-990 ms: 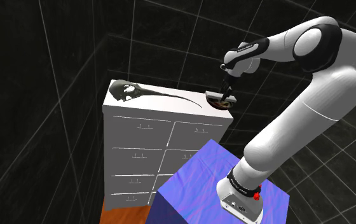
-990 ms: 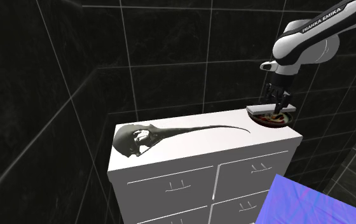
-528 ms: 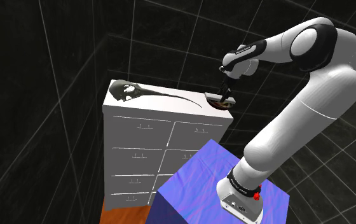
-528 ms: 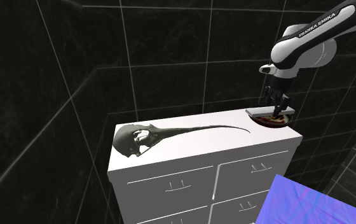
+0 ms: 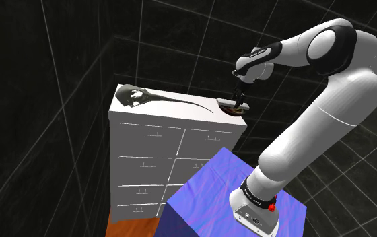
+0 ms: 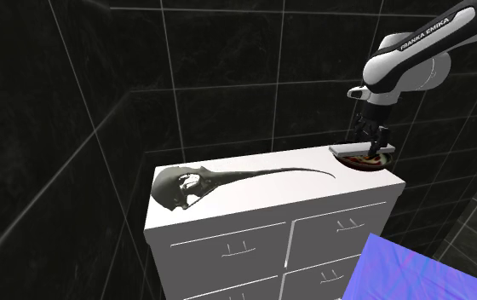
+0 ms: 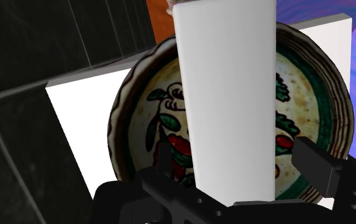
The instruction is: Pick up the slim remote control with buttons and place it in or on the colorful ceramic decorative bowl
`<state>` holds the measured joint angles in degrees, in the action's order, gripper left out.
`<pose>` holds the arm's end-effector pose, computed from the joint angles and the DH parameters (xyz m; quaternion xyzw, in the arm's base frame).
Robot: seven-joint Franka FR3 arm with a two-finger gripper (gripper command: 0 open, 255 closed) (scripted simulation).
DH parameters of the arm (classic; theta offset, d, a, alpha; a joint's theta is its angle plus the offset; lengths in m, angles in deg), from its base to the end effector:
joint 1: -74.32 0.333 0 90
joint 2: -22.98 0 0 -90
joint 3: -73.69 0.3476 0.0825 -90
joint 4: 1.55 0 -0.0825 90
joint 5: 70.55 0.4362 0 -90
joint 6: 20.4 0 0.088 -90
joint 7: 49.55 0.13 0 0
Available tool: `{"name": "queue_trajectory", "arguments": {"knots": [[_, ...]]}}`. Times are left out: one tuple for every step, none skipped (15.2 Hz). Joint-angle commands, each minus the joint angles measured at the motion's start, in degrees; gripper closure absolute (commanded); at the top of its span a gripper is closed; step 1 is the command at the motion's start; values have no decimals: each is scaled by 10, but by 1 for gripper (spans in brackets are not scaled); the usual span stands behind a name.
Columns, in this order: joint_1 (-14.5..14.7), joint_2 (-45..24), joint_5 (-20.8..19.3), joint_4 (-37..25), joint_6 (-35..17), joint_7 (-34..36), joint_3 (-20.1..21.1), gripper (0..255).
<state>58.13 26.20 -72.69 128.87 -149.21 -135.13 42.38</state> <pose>0.3715 -0.4083 0.3547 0.9413 0.3373 0.0040 0.0093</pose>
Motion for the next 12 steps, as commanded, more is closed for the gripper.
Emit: {"name": "queue_trajectory", "arguments": {"knots": [[0, 12, -7, -9, 20, 5, 1, 0], [0, 23, -13, -19, 39, 10, 3, 0], [0, 33, -19, -29, 59, 14, 5, 0], [0, 41, -22, -38, 74, 17, 6, 0], [0, 41, -22, -38, 74, 17, 6, 0], [0, 41, -22, -38, 74, 17, 7, 0], [0, 41, -22, -38, 74, 17, 7, 0], [0, 41, -22, -38, 74, 17, 7, 0], [0, 41, -22, -38, 74, 17, 7, 0], [0, 41, -22, -38, 74, 17, 7, 0], [0, 41, -22, -38, 74, 17, 7, 0], [0, 41, -22, -38, 74, 17, 7, 0]]}}
